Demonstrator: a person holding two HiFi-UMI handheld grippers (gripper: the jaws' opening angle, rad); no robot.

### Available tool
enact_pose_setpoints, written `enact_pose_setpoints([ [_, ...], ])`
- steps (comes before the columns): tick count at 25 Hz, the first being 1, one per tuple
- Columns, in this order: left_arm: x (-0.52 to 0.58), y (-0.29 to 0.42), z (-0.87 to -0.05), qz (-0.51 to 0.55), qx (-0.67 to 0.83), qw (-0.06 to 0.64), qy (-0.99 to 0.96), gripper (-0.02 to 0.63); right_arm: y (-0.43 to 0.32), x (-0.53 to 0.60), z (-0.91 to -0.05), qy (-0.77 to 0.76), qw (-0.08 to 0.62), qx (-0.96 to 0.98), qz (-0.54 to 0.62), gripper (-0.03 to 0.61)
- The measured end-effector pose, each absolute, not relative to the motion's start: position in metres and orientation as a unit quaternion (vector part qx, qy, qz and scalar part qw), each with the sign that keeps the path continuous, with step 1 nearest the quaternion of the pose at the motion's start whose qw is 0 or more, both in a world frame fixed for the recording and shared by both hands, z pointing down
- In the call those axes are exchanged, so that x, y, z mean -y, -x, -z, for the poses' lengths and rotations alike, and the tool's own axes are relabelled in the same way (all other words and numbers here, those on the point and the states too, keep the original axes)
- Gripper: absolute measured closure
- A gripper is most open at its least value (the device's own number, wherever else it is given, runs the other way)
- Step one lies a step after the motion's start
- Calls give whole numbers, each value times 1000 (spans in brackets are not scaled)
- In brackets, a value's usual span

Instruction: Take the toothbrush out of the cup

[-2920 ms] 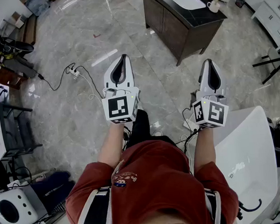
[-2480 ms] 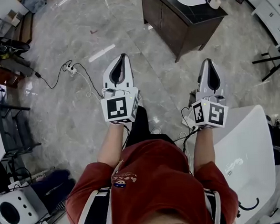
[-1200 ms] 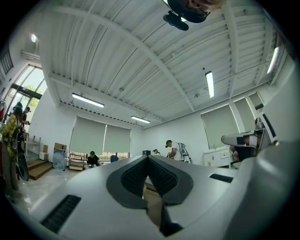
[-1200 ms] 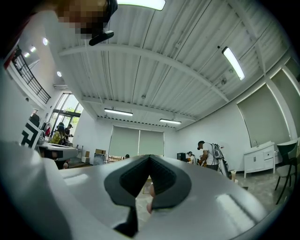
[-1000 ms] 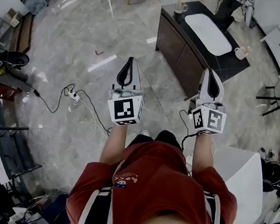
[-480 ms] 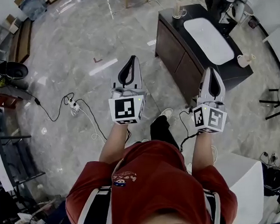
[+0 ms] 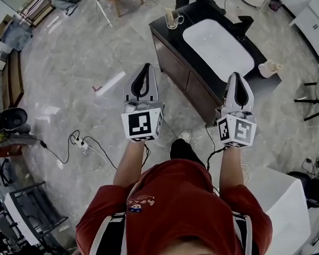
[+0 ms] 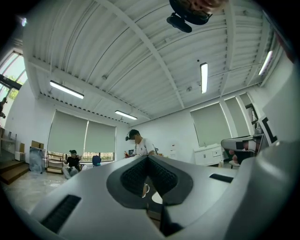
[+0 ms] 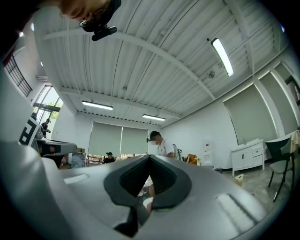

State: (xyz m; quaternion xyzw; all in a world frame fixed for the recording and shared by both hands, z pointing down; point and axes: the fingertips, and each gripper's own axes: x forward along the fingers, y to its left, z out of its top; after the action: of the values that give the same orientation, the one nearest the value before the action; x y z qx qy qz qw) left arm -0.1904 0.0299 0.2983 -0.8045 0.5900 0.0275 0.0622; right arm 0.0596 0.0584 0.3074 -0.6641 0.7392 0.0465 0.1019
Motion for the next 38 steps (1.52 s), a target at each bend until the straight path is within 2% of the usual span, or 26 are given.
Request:
enact_pose_setpoints([
  [13, 96, 60, -291, -22, -503, 64, 862, 609, -179, 16, -305, 738, 96, -666, -50, 568],
  [22, 182, -21, -313, -30, -398, 41, 916, 609, -234, 50, -324, 811, 55, -581, -49, 568],
  [31, 296, -86, -338, -24, -292, 15, 956, 609, -268, 113, -335, 881, 14, -471, -39, 568],
  [38, 325, -131, -364, -11, -199, 0, 980, 609, -276, 122, -349, 918, -17, -397, -22, 568],
])
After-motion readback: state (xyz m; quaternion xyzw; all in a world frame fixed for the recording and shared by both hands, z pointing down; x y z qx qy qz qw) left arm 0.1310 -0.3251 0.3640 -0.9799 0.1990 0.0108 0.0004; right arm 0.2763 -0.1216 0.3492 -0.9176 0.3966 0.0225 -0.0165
